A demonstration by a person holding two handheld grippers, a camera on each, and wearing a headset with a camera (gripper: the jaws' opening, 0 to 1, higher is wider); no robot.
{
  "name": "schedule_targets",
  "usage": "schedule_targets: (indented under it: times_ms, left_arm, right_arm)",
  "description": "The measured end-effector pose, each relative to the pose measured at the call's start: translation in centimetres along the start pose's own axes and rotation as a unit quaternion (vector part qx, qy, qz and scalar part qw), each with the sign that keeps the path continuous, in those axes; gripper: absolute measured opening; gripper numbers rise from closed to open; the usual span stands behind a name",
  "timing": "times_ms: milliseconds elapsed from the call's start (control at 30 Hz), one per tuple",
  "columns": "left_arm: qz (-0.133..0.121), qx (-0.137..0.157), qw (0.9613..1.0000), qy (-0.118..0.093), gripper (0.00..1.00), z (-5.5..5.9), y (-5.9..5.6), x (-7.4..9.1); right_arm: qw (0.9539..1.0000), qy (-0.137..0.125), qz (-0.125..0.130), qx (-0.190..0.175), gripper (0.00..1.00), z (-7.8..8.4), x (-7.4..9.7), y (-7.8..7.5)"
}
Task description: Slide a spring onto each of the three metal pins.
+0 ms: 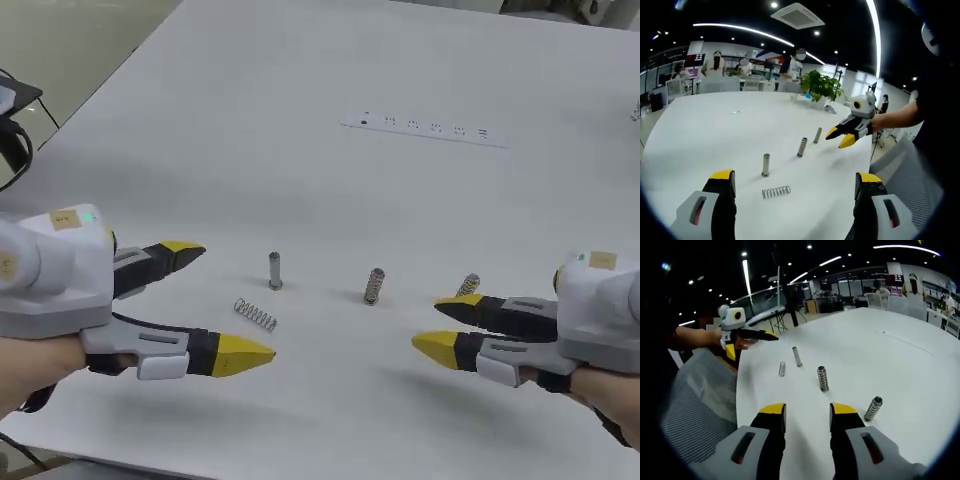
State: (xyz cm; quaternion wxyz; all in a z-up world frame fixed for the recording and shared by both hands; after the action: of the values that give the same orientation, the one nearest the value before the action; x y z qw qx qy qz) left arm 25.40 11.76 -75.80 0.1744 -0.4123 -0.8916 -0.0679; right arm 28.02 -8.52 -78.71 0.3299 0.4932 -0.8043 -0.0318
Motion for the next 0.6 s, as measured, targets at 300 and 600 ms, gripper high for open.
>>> schedule_targets:
  times_ms: [300, 600]
  left_arm:
    - [0.001, 0.002, 1.0, 0.002, 0.97, 0.3, -0.2, 0.2]
    - [0.002, -0.001, 1.0, 0.002, 0.97, 0.2, -0.2, 0.2]
  right_arm:
    - [1.0, -0.002, 0.001, -0.008, 0.33, 0.1, 0.1, 0.3]
    - [0.9998, 0.005, -0.017, 0.001, 0.33, -0.2, -1.4, 2.1]
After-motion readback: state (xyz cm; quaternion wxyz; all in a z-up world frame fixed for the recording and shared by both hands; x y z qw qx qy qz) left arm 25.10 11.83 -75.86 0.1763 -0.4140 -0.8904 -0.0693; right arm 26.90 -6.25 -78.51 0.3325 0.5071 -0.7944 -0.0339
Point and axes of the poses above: the centre of the closed fingertips' face, and the gripper's own axes: x roughly backward along the fingers, y roughly to its left, z roughly out of its underside, the point moved 2 cm from there along x, roughly backward along the fingers, and after that the axes turned 12 degrees about -x, right-handed, at the moved point
